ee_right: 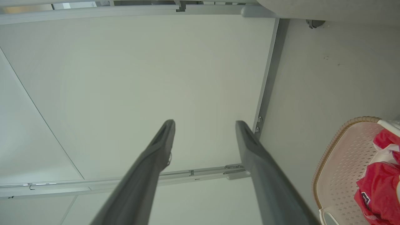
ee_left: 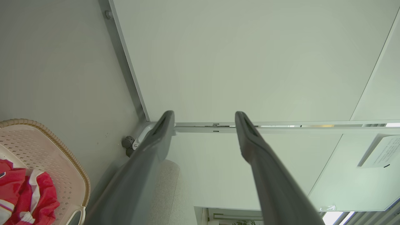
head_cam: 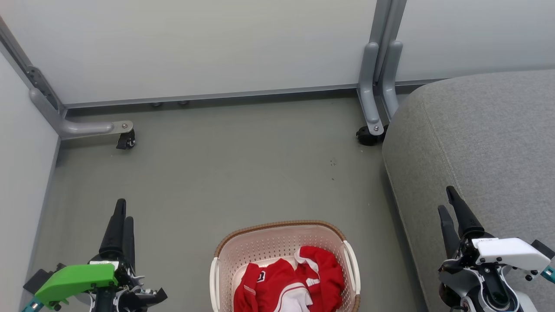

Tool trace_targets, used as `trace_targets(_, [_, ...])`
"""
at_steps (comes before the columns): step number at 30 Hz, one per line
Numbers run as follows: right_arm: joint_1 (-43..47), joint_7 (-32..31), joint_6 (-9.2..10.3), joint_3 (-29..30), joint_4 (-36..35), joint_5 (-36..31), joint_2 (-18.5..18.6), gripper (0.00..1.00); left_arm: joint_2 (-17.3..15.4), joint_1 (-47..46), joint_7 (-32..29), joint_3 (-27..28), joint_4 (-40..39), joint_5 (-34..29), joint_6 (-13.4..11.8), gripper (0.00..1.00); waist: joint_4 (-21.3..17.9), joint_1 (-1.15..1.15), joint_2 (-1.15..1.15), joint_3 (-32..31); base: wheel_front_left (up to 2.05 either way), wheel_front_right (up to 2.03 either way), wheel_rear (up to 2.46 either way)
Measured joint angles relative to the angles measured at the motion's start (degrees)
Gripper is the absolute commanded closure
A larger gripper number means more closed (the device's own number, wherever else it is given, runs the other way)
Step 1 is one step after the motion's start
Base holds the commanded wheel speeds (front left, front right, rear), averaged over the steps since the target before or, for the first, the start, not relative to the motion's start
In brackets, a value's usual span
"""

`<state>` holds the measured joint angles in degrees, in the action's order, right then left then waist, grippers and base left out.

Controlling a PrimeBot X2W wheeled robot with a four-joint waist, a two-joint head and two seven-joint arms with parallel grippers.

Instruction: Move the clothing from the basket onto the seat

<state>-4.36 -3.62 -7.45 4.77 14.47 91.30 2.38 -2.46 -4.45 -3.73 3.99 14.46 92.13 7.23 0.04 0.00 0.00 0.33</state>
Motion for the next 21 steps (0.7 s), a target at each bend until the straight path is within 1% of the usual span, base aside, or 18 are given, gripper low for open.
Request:
trace_targets(3, [0.00, 0.80, 0.00, -0.16, -0.52, -1.23, 0.01, 0.00, -0.04, -0.04, 0.88, -0.63, -1.10, -0.57, 0.00, 0.00, 0.04, 0.00, 0.00, 0.06, 0.00, 0.00, 0.00])
trace_targets(6, [-0.01, 1.56, 0.01, -0.27, -1.11, -3.25, 0.01, 0.00, -0.25, -0.09, 1.68, -1.27, -2.01, -2.67, 0.00, 0.00, 0.08, 0.00, 0.00, 0.14, 0.00, 0.00, 0.00])
trace_targets(9, [-0.04, 2.31, 0.00, -0.31, -2.01, -6.62, 0.01, 0.00, -0.52, -0.30, 2.44, -1.63, -3.34, -5.84, 0.00, 0.00, 0.11, 0.00, 0.00, 0.23, 0.00, 0.00, 0.00])
trace_targets(14, [-0.07, 3.55, 0.00, -0.78, -4.32, -14.40, 0.03, 0.00, -0.87, -0.36, 3.67, -2.31, -5.34, -12.69, 0.00, 0.00, 0.14, 0.00, 0.00, 0.30, 0.00, 0.00, 0.00])
trace_targets(21, [-0.06, 5.02, 0.00, -1.87, -6.35, -22.43, 0.05, 0.00, -1.19, -0.35, 5.17, -3.32, -6.92, -20.90, 0.00, 0.00, 0.15, 0.00, 0.00, 0.46, 0.00, 0.00, 0.00])
